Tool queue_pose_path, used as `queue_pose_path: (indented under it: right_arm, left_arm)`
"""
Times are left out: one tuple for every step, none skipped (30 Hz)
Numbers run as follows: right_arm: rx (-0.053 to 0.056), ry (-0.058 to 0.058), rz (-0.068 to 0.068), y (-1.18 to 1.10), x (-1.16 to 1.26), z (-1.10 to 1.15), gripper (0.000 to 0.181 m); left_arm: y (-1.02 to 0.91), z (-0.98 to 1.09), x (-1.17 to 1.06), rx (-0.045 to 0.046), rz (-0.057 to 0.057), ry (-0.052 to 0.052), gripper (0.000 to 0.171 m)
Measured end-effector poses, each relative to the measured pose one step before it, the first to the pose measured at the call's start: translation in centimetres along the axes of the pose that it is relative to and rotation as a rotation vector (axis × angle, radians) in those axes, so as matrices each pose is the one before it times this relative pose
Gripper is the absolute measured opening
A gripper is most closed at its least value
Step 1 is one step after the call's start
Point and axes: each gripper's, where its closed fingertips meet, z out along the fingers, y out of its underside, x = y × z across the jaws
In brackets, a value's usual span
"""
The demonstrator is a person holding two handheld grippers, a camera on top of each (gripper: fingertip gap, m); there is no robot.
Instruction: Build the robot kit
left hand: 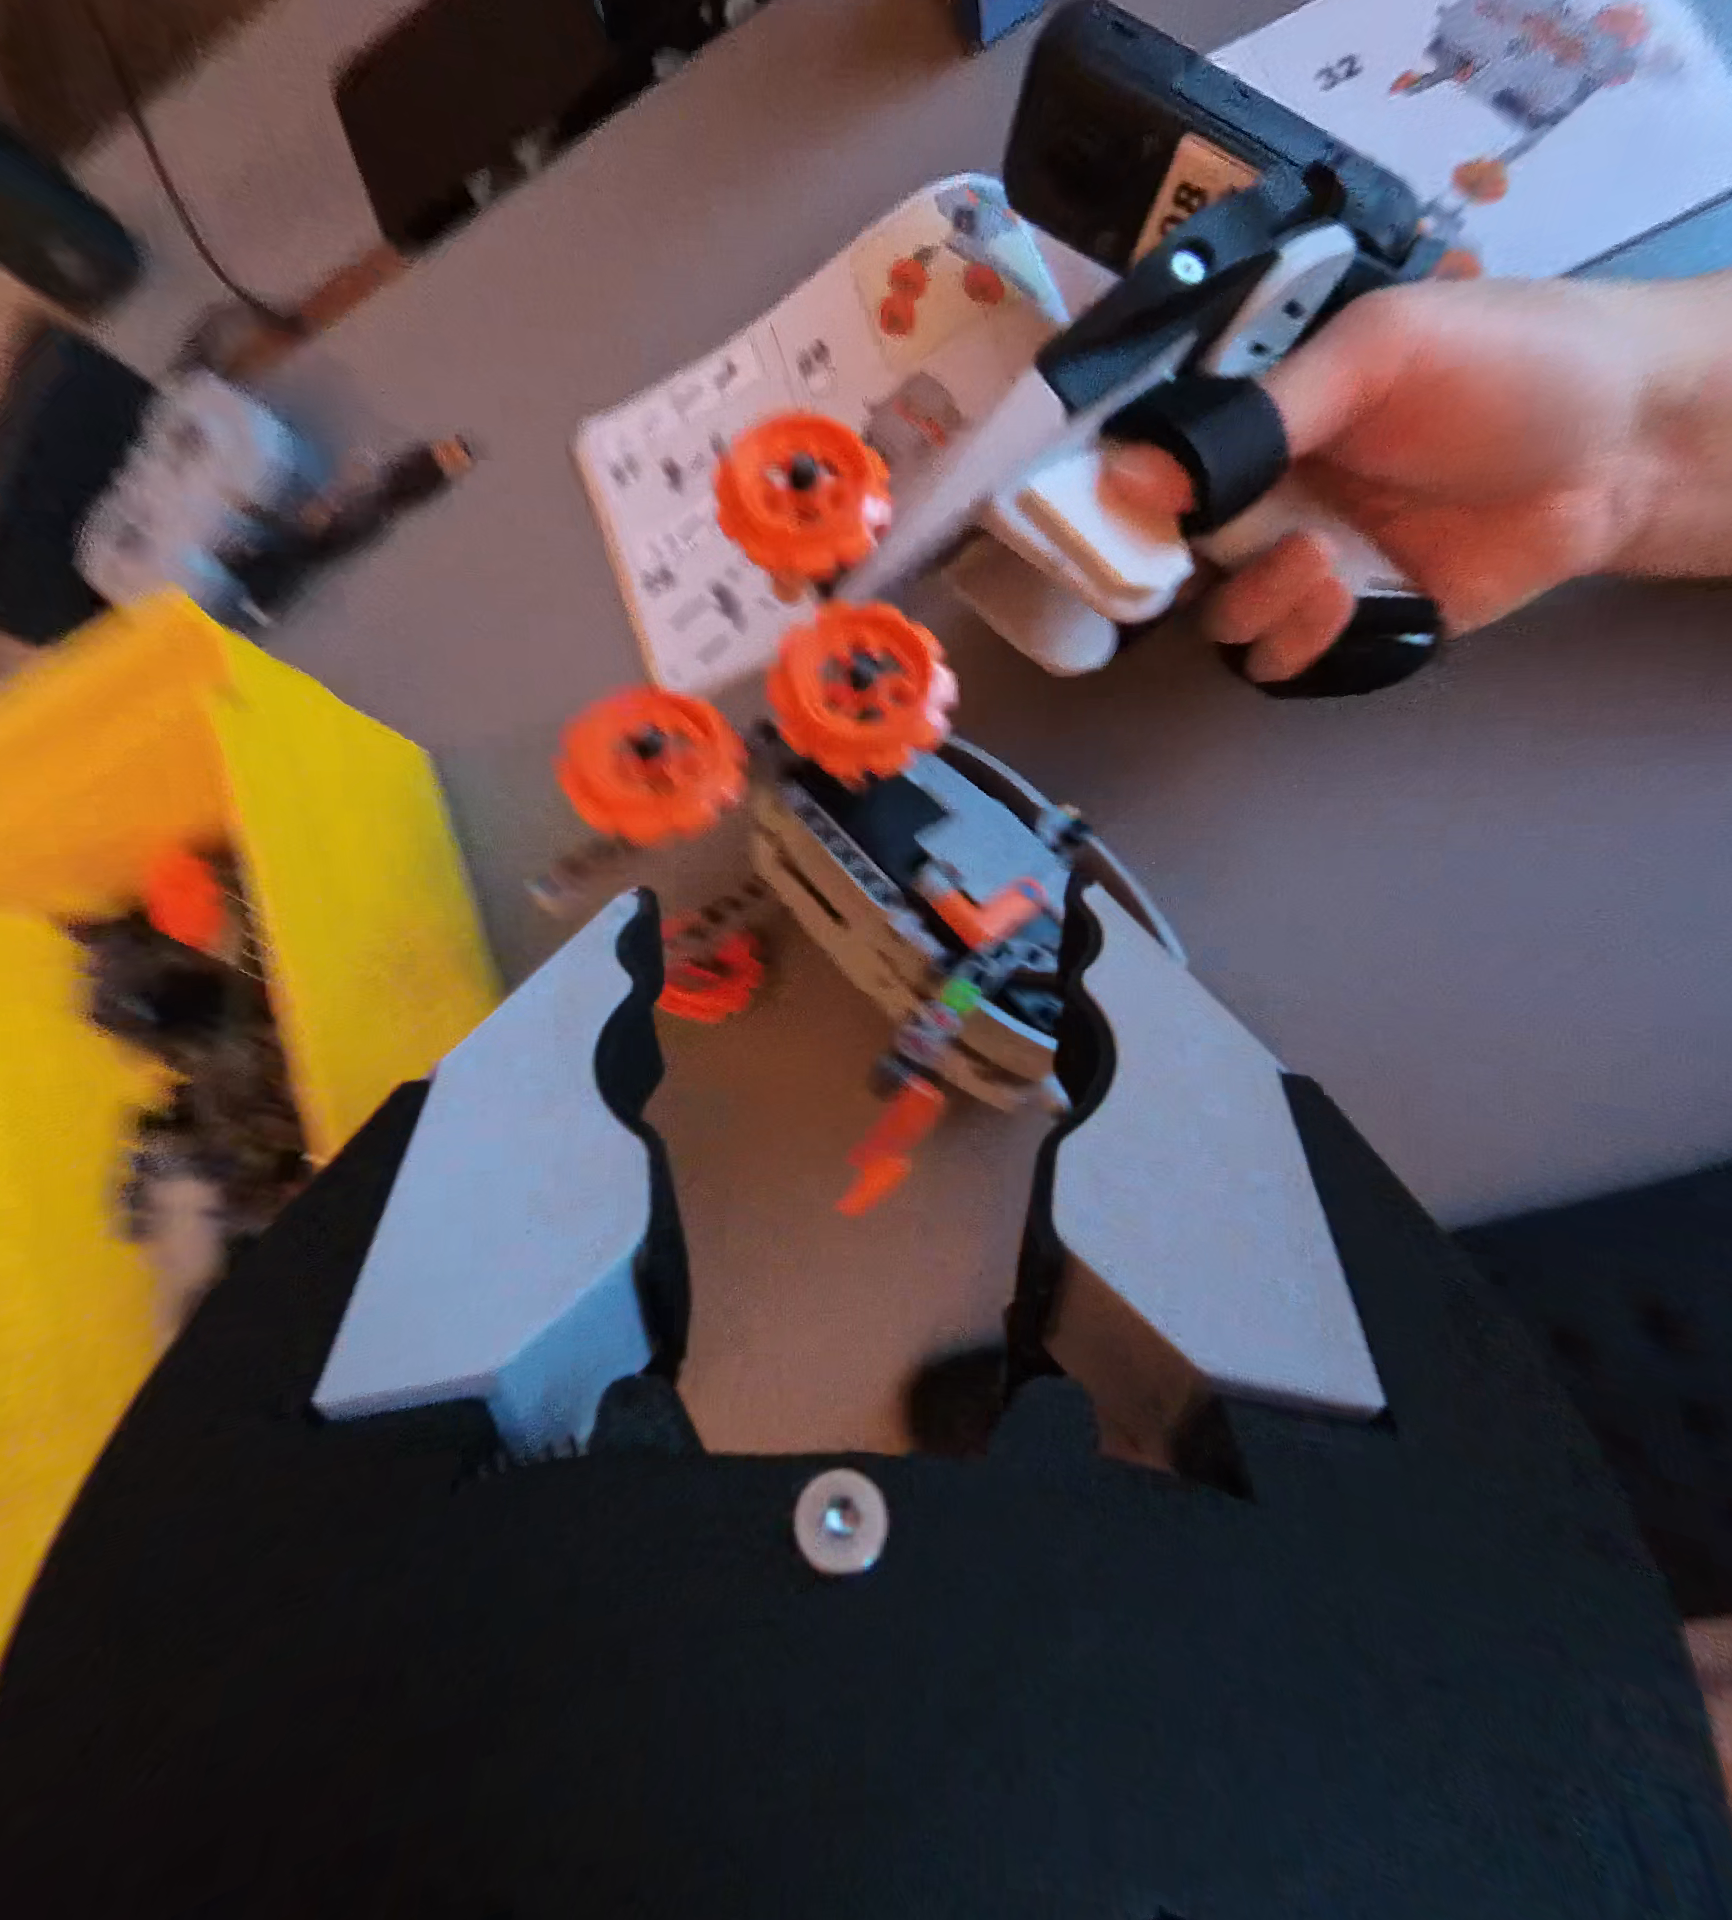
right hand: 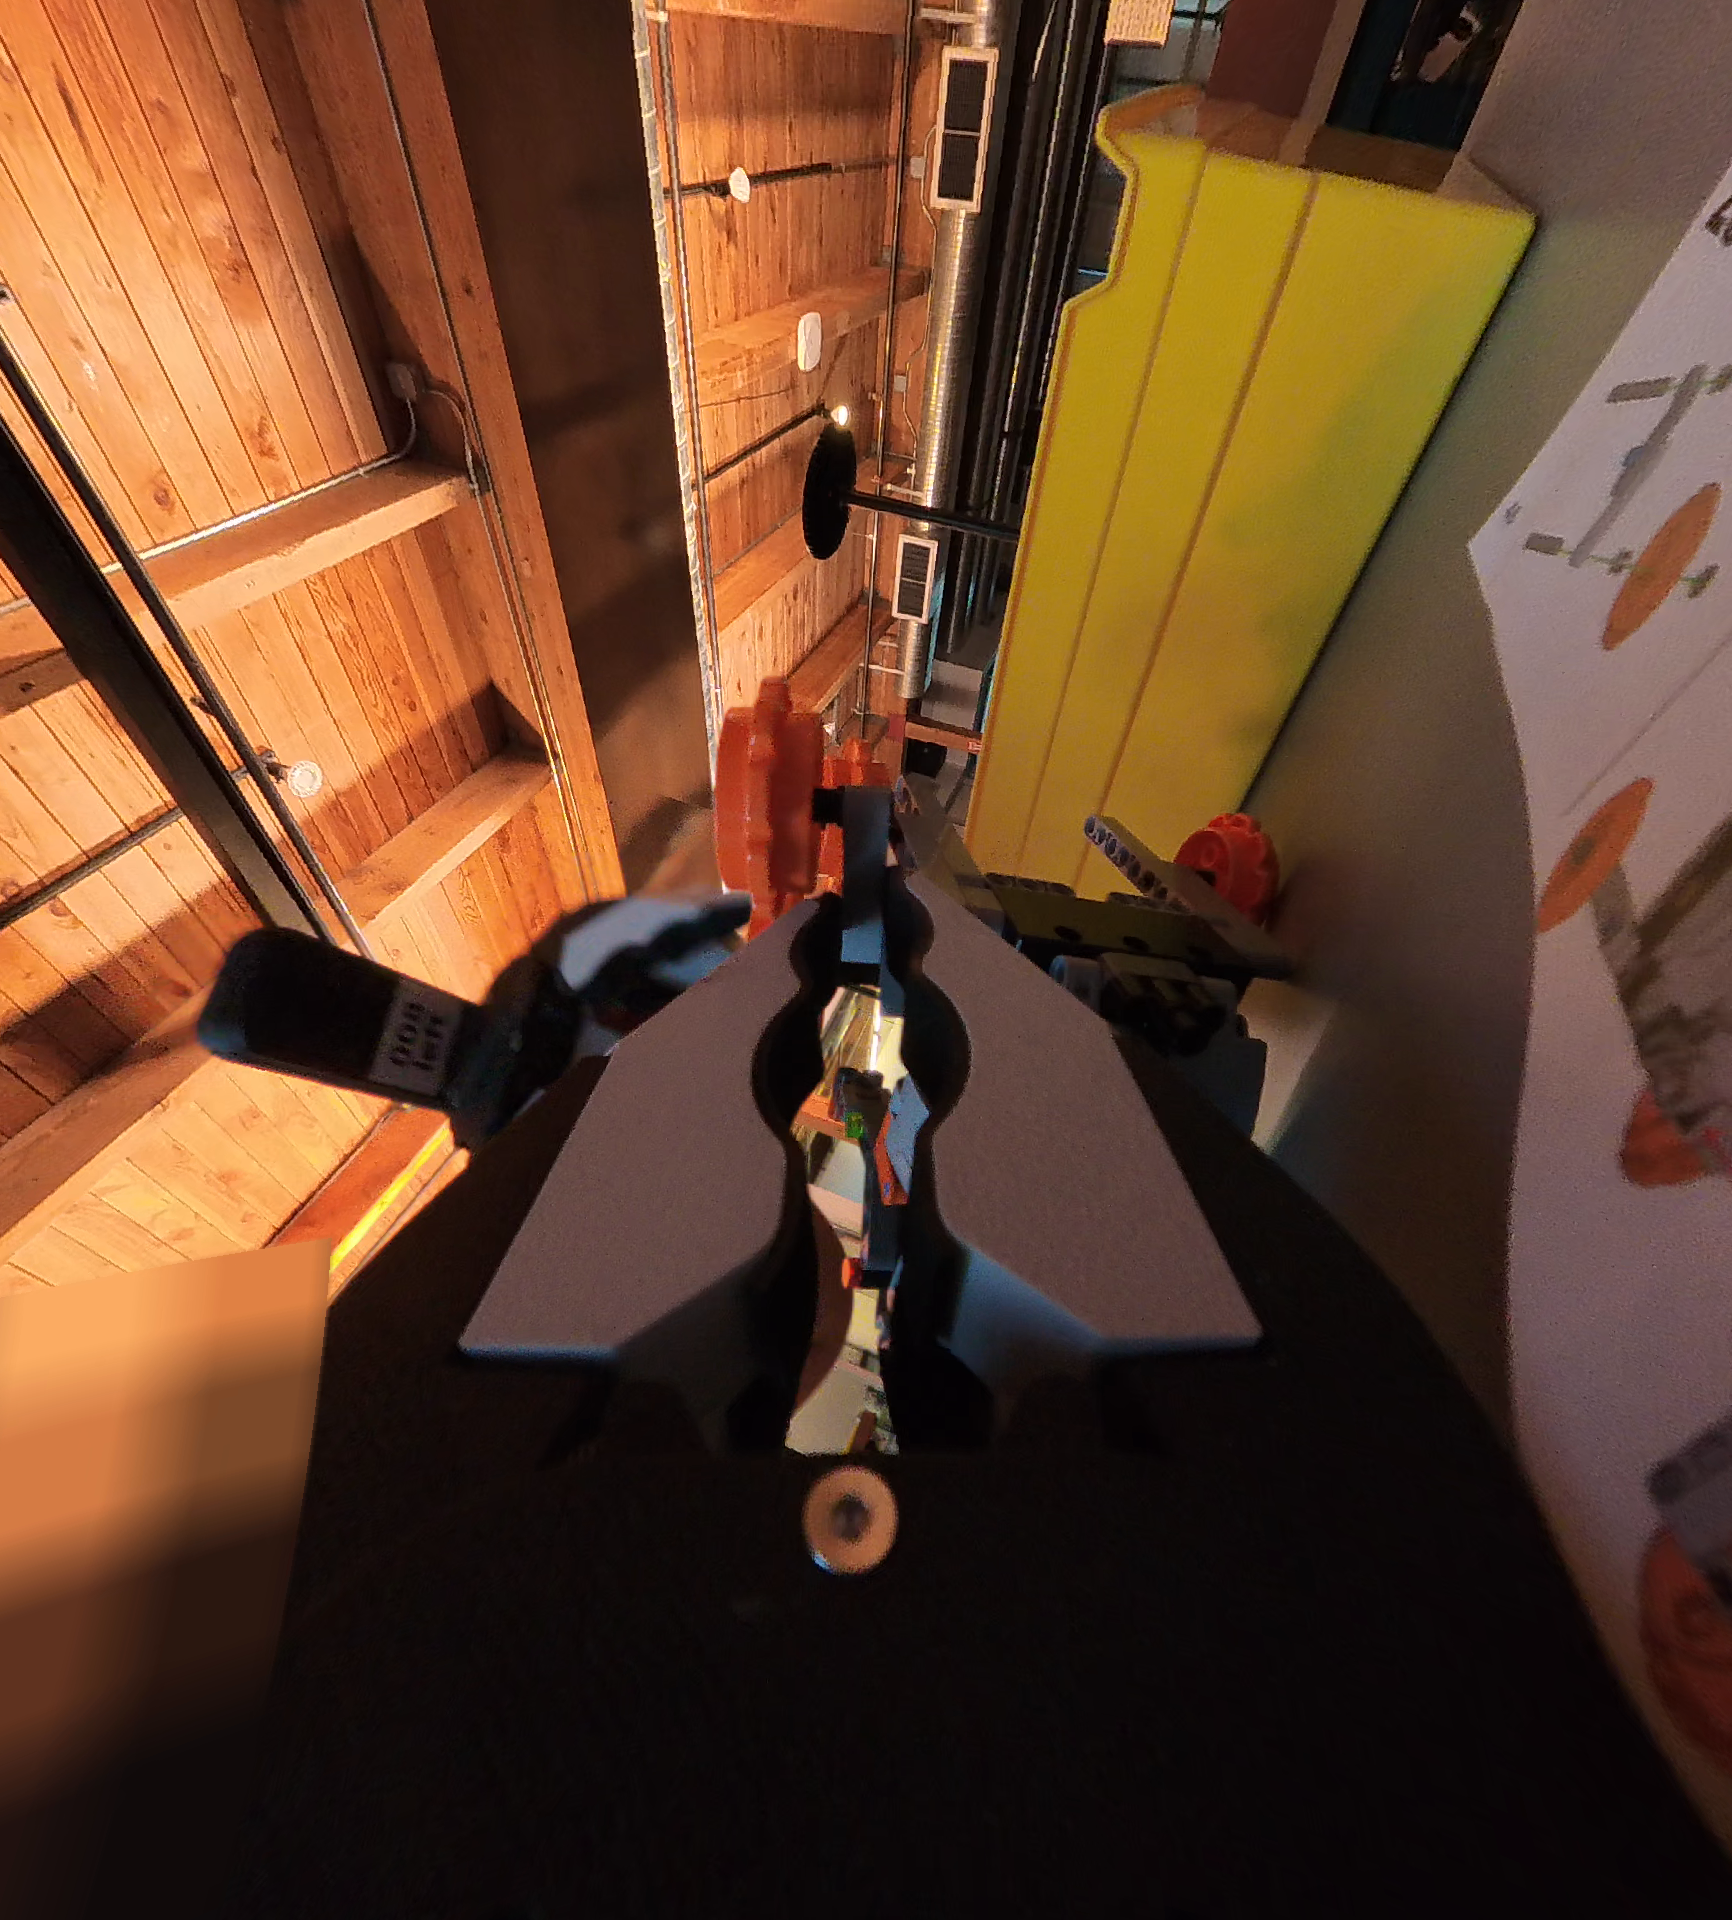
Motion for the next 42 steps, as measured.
queue_pose_path:
  right_arm:
    - [-0.0017,0.0028,-0.004,0.024,0.052,0.037,0.008]
    - [0.0007,-0.0022,-0.0024,-0.013,-0.004,0.033,0.008]
    - [-0.0009,-0.0014,0.0,-0.011,-0.007,0.018,0.008]
    - [0.0,-0.0024,-0.0008,-0.023,-0.014,0.025,0.008]
    - [0.0013,-0.0021,-0.0012,-0.03,-0.016,0.017,0.008]
    - [-0.0007,0.0008,-0.0019,0.018,0.015,0.0,0.008]
    - [-0.0018,0.0008,-0.0031,0.03,0.007,0.008,0.008]
    - [-0.0007,-0.0008,0.0005,0.01,-0.015,-0.005,0.008]
    - [0.001,-0.0056,0.0056,-0.04,-0.083,0.001,0.008]
    - [-0.0001,-0.0074,0.0067,-0.034,-0.102,-0.003,0.008]
    - [0.0001,-0.0052,0.0013,-0.02,-0.067,0.003,0.008]
    - [0.0003,-0.0007,-0.0044,0.004,-0.002,0.001,0.008]
    - [-0.0015,0.0054,-0.0127,0.062,0.058,0.038,0.008]
    - [-0.0039,0.0058,-0.0139,0.141,0.043,0.082,0.008]
    - [-0.0032,-0.0031,-0.0071,0.172,-0.085,0.117,0.008]
    - [0.0023,-0.0093,-0.0057,0.126,-0.147,0.123,0.008]
    - [0.009,-0.0038,-0.0026,0.045,-0.044,0.075,0.008]
    - [0.0061,0.0015,0.0009,0.04,0.051,0.062,0.007]
    - [0.0032,-0.0073,-0.0039,0.007,-0.09,0.066,0.007]
    - [0.0017,-0.0068,-0.0074,-0.012,-0.126,0.059,0.007]
    - [0.0024,0.0004,-0.01,-0.028,-0.025,0.017,0.007]
    - [0.0012,-0.0021,-0.0064,-0.018,-0.066,0.0,0.007]
    - [0.0004,-0.0021,0.0004,-0.012,-0.03,-0.021,0.007]
    - [0.007,0.0038,0.0019,-0.099,0.06,-0.059,0.007]
    - [0.0128,0.0046,-0.0029,-0.161,0.061,-0.064,0.007]
    - [0.0059,0.0028,-0.0019,-0.075,0.026,-0.045,0.007]
    - [0.0035,0.005,-0.0032,-0.04,0.041,-0.04,0.007]
    - [0.0086,0.0068,-0.0094,-0.089,0.032,-0.048,0.007]
    - [0.0045,0.0057,-0.0075,-0.025,0.01,-0.057,0.007]
    - [0.0031,0.0,-0.0025,0.012,-0.043,-0.038,0.007]
    - [0.0041,-0.0083,0.002,-0.007,-0.118,-0.051,0.008]
    - [0.0073,-0.0074,0.0053,-0.057,-0.094,-0.109,0.008]
    - [0.0081,-0.0001,0.0102,-0.06,0.013,-0.132,0.008]
    - [0.0094,0.003,0.0091,-0.05,0.043,-0.157,0.008]
    - [0.009,-0.0012,0.0031,-0.051,-0.05,-0.139,0.008]
    - [0.006,0.0022,-0.003,-0.015,-0.022,-0.101,0.007]
    - [0.0068,-0.0013,-0.0079,-0.048,-0.085,-0.064,0.008]
    - [0.0022,-0.0079,-0.0073,-0.025,-0.149,-0.012,0.008]
    - [-0.0003,-0.0096,-0.0036,-0.032,-0.135,0.02,0.008]
    - [0.0036,-0.0054,-0.0022,-0.092,-0.073,-0.001,0.007]
    - [0.0066,-0.0074,-0.0025,-0.141,-0.092,-0.016,0.008]
    - [0.0012,-0.0091,-0.0008,-0.066,-0.125,-0.022,0.008]
  left_arm:
    - [1.173,0.339,1.054,0.00114,-0.0715,0.0267,0.08]
    - [1.075,0.549,0.869,-0.00525,-0.0482,0.0199,0.086]
    - [0.799,0.63,0.412,-0.00663,-0.0218,-0.0041,0.09]
    - [0.29,0.589,-0.043,0.00464,-0.0007,-0.0302,0.094]
    - [-0.082,0.523,-0.1,0.01669,0.0055,-0.0363,0.096]
    - [-0.107,0.475,0.31,0.00527,0.015,-0.0147,0.096]
    - [-0.058,0.421,0.216,-0.01405,0.0209,-0.0194,0.099]
    - [-0.062,0.357,-0.099,-0.02075,0.0316,-0.0354,0.1]
    - [-0.092,0.332,-0.495,-0.01909,0.0354,-0.0488,0.101]
    - [-0.117,0.381,-0.341,-0.01347,0.0243,-0.0274,0.102]
    - [-0.158,0.386,0.192,-0.0053,0.0015,0.0181,0.1]
    - [-0.023,0.329,0.413,-0.00599,-0.0059,0.0413,0.092]
    - [-0.023,0.202,0.174,-0.00019,-0.0063,0.034,0.09]
    - [0.046,0.078,0.115,0.00278,-0.0081,0.0361,0.087]
    - [0.173,0.057,0.143,0.00234,-0.0064,0.0416,0.081]
    - [0.161,-0.026,-0.187,0.00925,0.003,0.0227,0.081]
    - [0.24,-0.078,-0.239,0.00563,0.0161,0.0184,0.08]
    - [0.235,-0.129,-0.18,0.00588,0.0371,0.0207,0.08]
    - [0.221,-0.178,-0.028,0.00818,0.0537,0.0262,0.08]
    - [0.169,-0.197,0.037,0.01392,0.04,0.0307,0.079]
    - [0.174,-0.145,0.043,0.00552,0.034,0.0278,0.079]
    - [0.229,-0.116,0.059,-0.00693,0.0351,0.0175,0.079]
    - [0.252,-0.12,-0.094,-0.01613,0.0092,0.002,0.082]
    - [0.268,-0.056,-0.216,-0.02647,-0.0187,-0.0104,0.093]
    - [0.121,0.051,0.105,-0.01716,-0.0324,0.0018,0.102]
    - [-0.074,0.141,0.356,0.00026,-0.0355,0.0114,0.112]
    - [0.003,0.209,0.185,-0.00088,-0.0273,-0.0059,0.115]
    - [0.13,0.282,-0.167,-0.00842,-0.0048,-0.0336,0.115]
    - [0.15,0.319,-0.389,-0.01278,0.0257,-0.0501,0.114]
    - [0.156,0.316,-0.456,-0.01661,0.0341,-0.0537,0.114]
    - [0.103,0.295,-0.207,-0.0194,0.026,-0.0343,0.119]
    - [-0.028,0.171,0.017,-0.01303,0.0243,-0.0124,0.121]
    - [-0.162,0.002,0.057,-0.00092,0.0262,-0.0005,0.121]
    - [-0.003,-0.014,0.043,-0.00766,0.0214,0.0056,0.119]
    - [0.121,-0.003,0.035,-0.01188,0.0109,0.0104,0.118]
    - [0.164,-0.033,-0.029,-0.00771,0.0081,0.0082,0.118]
    - [0.24,-0.116,-0.181,-0.00751,0.0024,-0.0023,0.117]
    - [0.355,-0.176,-0.292,-0.01323,0.0086,-0.0139,0.114]
    - [0.344,-0.199,-0.362,-0.01157,0.025,-0.0284,0.108]
    - [0.096,-0.28,-0.393,0.0041,0.0337,-0.0424,0.102]
    - [-0.222,-0.371,-0.178,0.01908,0.0311,-0.0344,0.099]
    - [-0.483,-0.411,0.176,0.0279,0.0158,-0.0088,0.099]
